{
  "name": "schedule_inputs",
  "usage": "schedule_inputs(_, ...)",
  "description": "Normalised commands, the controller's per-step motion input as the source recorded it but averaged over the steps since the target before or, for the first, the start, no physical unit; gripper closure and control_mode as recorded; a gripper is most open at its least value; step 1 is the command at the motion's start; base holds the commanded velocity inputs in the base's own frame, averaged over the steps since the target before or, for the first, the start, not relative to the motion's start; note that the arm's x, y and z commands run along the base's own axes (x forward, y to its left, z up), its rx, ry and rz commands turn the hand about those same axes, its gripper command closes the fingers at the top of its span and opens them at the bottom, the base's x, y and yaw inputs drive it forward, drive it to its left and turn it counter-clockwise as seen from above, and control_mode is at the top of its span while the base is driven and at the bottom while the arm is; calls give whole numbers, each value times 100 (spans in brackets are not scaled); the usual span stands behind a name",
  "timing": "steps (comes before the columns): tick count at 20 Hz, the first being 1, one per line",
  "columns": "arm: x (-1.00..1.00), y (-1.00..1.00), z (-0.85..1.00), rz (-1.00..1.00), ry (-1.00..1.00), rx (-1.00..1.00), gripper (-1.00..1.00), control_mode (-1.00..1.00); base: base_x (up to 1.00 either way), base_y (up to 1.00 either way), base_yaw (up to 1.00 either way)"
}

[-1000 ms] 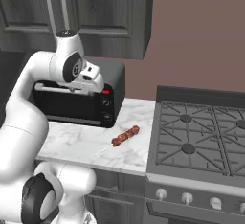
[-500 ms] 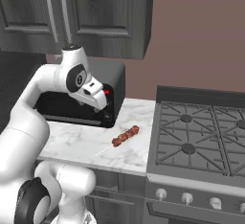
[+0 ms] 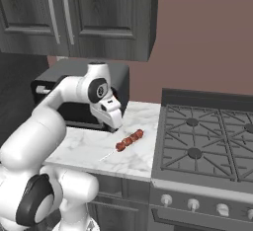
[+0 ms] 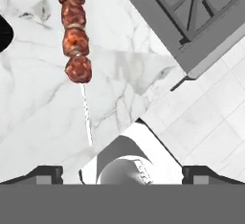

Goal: Store the kebab skewer in the freezer for long-term storage. Close the freezer door after placing the cooked food.

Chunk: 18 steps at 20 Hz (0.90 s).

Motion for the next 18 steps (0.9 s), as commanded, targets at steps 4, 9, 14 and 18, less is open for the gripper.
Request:
schedule_inputs(4,0,-34,-37,-1,16,0,-100,-100,0,0,0)
schedule_inputs(9,2,-6,-32,0,6,0,-100,-100,0,0,0)
schedule_inputs(14,4,0,-30,0,0,0,-100,-100,0,0,0)
schedule_inputs(18,0,-1,-43,0,-1,0,-100,-100,0,0,0)
